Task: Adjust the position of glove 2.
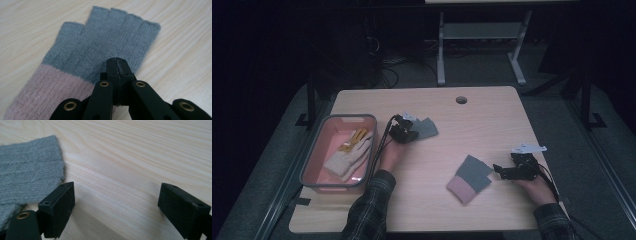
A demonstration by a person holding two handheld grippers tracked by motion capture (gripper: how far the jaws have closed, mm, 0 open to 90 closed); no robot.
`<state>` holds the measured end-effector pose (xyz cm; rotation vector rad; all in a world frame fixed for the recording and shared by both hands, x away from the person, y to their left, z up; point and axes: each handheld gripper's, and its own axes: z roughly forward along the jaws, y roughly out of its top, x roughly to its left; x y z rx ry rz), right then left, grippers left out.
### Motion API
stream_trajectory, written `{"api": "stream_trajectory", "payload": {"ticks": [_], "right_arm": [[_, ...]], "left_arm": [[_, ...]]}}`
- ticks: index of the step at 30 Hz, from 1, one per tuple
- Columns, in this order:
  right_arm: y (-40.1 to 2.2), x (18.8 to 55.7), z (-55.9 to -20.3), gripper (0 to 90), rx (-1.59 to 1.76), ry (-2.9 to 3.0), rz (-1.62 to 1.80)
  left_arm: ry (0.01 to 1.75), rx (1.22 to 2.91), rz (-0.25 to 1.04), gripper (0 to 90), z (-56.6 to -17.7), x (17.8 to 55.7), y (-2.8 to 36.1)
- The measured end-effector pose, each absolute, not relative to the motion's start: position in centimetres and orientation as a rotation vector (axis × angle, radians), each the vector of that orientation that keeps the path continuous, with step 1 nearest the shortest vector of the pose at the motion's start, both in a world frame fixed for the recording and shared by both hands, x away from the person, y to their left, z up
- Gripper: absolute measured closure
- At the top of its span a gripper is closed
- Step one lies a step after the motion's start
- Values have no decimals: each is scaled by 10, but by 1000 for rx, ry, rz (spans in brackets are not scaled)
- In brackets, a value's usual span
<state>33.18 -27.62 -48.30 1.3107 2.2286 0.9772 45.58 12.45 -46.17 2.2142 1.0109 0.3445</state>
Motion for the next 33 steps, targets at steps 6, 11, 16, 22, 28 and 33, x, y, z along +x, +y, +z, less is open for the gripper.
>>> {"api": "stream_trajectory", "payload": {"ticks": [6, 11, 16, 22, 28, 33], "right_arm": [[-276, 332, -483, 138, 1312, 2229, 977], [-276, 332, -483, 138, 1312, 2229, 976], [-276, 332, -483, 138, 1313, 2229, 976], [-276, 332, -483, 138, 1312, 2229, 976], [-276, 332, -483, 138, 1312, 2229, 975], [-276, 332, -483, 138, 1312, 2229, 975]], "left_arm": [[976, 2237, 293, 897, -460, 443, 112], [943, 2231, 250, 897, -461, 431, 101], [904, 2242, 209, 897, -461, 420, 92], [873, 2250, 167, 897, -461, 407, 82], [834, 2247, 114, 897, -462, 392, 72], [815, 2250, 116, 896, -458, 387, 69]]}}
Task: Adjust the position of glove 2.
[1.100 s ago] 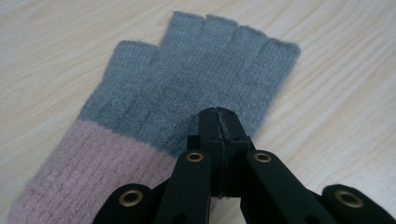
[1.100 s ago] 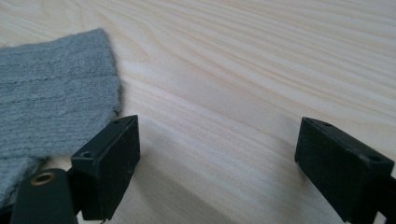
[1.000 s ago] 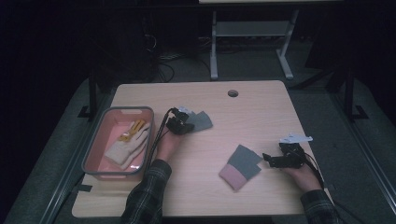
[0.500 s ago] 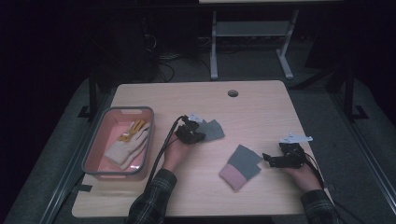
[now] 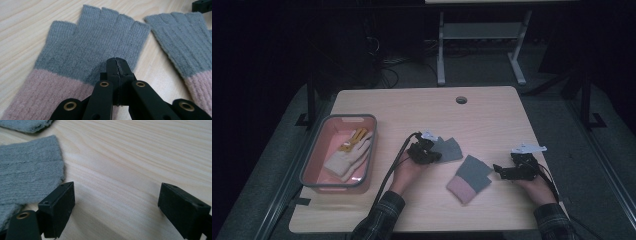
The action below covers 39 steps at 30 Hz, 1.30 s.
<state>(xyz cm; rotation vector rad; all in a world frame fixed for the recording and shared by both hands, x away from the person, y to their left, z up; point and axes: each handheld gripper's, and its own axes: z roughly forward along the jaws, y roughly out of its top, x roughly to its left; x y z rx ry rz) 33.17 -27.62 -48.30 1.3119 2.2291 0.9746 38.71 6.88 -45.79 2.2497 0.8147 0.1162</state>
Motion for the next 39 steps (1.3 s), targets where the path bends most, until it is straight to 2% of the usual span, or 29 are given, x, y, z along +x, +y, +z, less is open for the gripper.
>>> {"api": "stream_trajectory", "payload": {"ticks": [7, 15, 39], "right_arm": [[-276, 332, -483, 138, 1311, 2230, 975], [-276, 332, -483, 138, 1311, 2229, 977], [-276, 332, -483, 138, 1311, 2229, 975]], "left_arm": [[867, 2223, 204, 896, -442, 403, 90], [929, 2255, 217, 895, -449, 419, 106], [816, 2297, 57, 880, -450, 362, 88]]}}
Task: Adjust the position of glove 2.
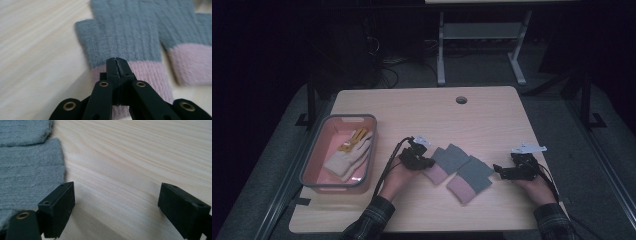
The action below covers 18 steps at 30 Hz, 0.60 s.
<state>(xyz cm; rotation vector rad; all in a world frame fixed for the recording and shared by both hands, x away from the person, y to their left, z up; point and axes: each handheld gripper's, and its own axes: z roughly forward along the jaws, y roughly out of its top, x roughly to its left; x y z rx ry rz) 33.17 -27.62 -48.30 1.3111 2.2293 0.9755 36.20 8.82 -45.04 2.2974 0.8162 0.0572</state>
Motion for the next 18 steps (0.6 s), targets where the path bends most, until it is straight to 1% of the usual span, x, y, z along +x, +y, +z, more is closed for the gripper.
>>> {"api": "stream_trajectory", "payload": {"ticks": [2, 5, 7, 9, 11, 13, 15, 18], "right_arm": [[-276, 332, -483, 138, 1311, 2229, 975], [-276, 332, -483, 138, 1311, 2229, 975], [-276, 332, -483, 138, 1310, 2230, 975], [-276, 332, -483, 138, 1311, 2230, 976], [-276, 332, -483, 138, 1313, 2229, 976], [-276, 332, -483, 138, 1313, 2229, 976], [-276, 332, -483, 138, 1313, 2230, 976], [-276, 332, -483, 138, 1312, 2230, 976]], "left_arm": [[801, 2307, 61, 850, -448, 360, 87], [829, 2264, 82, 791, -443, 363, 90], [868, 2246, 104, 729, -442, 369, 93], [908, 2214, 105, 669, -444, 374, 95], [932, 2186, 96, 590, -448, 378, 96], [941, 2184, 83, 559, -452, 380, 95], [926, 2215, 76, 531, -456, 380, 92], [921, 2223, 82, 529, -460, 379, 88]]}}
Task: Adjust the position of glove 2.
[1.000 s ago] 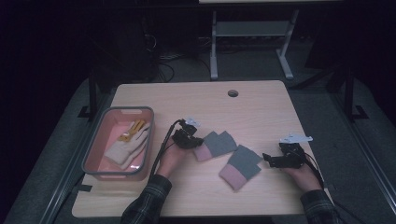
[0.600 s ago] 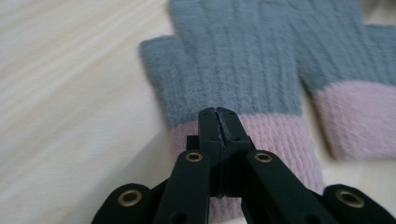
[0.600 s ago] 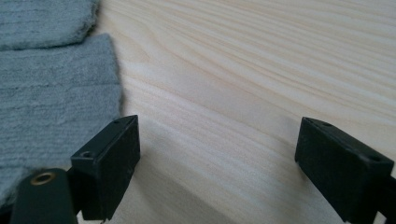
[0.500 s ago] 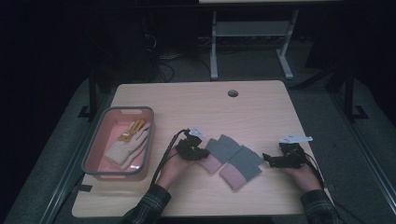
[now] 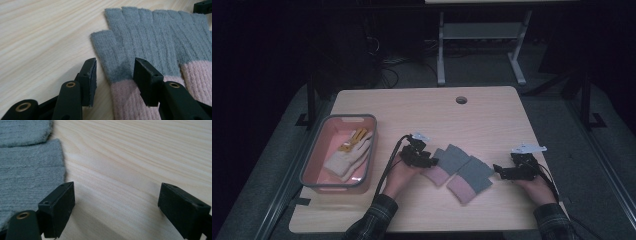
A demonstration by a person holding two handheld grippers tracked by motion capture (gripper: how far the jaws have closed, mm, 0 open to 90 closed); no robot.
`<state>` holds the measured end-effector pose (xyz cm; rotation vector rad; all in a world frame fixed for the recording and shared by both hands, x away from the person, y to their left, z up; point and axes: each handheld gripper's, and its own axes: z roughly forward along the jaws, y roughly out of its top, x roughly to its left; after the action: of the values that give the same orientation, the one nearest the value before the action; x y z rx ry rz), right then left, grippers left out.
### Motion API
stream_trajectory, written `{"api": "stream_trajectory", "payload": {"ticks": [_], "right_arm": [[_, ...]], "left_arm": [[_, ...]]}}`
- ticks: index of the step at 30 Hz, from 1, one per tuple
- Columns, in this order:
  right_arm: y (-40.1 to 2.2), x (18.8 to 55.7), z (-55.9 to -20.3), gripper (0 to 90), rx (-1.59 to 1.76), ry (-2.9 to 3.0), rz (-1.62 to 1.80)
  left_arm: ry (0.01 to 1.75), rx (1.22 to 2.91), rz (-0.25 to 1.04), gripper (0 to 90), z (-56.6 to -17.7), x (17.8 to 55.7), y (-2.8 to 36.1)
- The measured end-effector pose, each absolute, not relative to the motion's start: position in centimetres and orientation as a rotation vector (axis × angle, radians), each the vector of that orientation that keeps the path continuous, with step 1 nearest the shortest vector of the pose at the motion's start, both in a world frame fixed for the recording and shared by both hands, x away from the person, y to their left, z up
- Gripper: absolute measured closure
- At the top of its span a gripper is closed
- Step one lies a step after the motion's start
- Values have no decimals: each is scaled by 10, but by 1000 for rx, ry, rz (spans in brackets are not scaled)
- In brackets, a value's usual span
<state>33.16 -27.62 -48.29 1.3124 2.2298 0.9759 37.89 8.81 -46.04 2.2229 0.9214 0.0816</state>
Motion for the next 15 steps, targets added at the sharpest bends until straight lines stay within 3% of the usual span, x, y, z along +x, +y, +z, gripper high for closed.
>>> {"api": "stream_trajectory", "payload": {"ticks": [11, 15], "right_arm": [[-274, 330, -481, 158, 1301, 2261, 968], [-274, 326, -473, 391, 1324, 2293, 987]], "left_arm": [[903, 2224, 49, 801, -464, 377, 84], [916, 2202, 57, 826, -462, 376, 84]]}}
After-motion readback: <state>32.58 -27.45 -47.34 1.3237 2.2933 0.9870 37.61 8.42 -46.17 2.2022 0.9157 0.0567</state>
